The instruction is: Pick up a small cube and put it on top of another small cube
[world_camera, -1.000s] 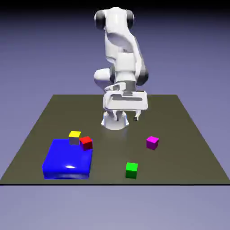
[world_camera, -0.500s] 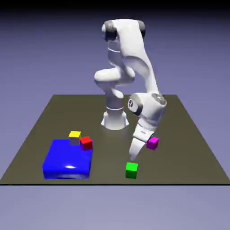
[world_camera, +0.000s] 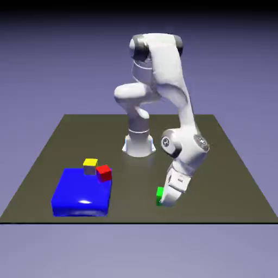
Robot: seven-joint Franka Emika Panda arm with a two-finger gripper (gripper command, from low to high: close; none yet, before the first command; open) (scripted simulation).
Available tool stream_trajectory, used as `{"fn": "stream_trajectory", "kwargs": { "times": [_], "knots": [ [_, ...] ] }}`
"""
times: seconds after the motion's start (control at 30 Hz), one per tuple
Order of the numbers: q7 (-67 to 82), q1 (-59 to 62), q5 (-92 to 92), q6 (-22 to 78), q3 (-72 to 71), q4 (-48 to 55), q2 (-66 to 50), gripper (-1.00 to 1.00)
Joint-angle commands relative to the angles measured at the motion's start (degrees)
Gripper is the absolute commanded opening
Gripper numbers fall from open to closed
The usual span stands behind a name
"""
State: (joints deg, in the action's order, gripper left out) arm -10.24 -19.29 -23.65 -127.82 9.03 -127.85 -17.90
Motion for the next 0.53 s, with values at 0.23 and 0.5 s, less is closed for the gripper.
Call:
{"fn": "stream_trajectory", "kwargs": {
  "times": [0.23, 0.5],
  "knots": [
    [-17.8, 12.5, 14.3, 18.7, 13.9, -3.9, 16.6, -1.0],
    [-17.8, 13.5, 15.0, 10.8, 14.4, -8.9, 13.6, 1.0]
  ]
}}
